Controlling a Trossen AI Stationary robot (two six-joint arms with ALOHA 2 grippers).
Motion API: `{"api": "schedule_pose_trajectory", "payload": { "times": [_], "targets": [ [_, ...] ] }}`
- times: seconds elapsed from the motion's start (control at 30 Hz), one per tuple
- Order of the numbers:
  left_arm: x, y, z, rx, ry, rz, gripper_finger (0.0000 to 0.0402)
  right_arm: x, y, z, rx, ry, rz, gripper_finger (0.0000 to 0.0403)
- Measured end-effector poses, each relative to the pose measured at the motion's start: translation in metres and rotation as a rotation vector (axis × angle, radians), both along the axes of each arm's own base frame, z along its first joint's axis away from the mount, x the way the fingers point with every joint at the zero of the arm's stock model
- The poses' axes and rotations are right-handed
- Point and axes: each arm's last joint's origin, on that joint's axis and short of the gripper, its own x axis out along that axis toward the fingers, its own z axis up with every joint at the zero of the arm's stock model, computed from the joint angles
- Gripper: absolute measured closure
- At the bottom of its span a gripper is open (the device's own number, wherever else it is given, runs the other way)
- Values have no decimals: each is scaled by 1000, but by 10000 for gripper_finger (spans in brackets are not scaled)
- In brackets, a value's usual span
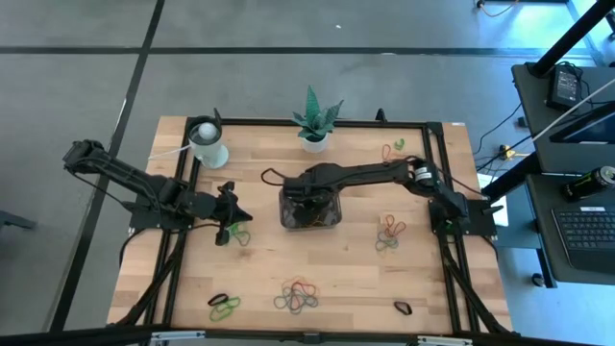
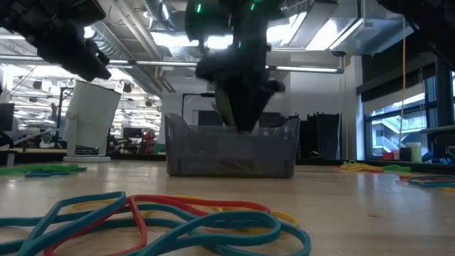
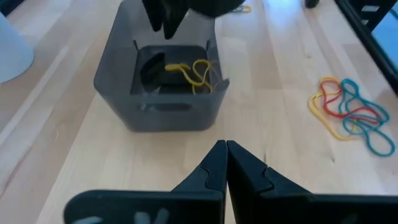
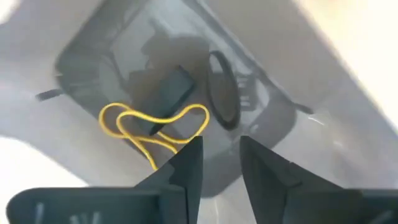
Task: Pick and place rubber bands into bin
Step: Put the blue rubber band into the black bin
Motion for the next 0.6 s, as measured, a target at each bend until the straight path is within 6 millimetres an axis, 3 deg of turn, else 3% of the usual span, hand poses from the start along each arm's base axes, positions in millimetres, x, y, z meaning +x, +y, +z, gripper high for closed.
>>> {"api": "schedule_pose_trajectory", "payload": {
  "times": [0.17, 0.3, 0.47, 0.6],
  "targets": [
    [6, -2, 14, 5, 52, 18, 400, -17, 13, 44, -89, -89, 117, 293],
    [18, -9, 25, 21, 131, 19, 400, -50, 23, 71, -158, -157, 148, 297],
    [43, -24, 37, 53, 181, 14, 400, -110, 34, 80, -146, -310, 110, 316],
    [68, -39, 48, 65, 212, 10, 400, -164, 46, 74, -100, -452, 102, 332]
  ]
}}
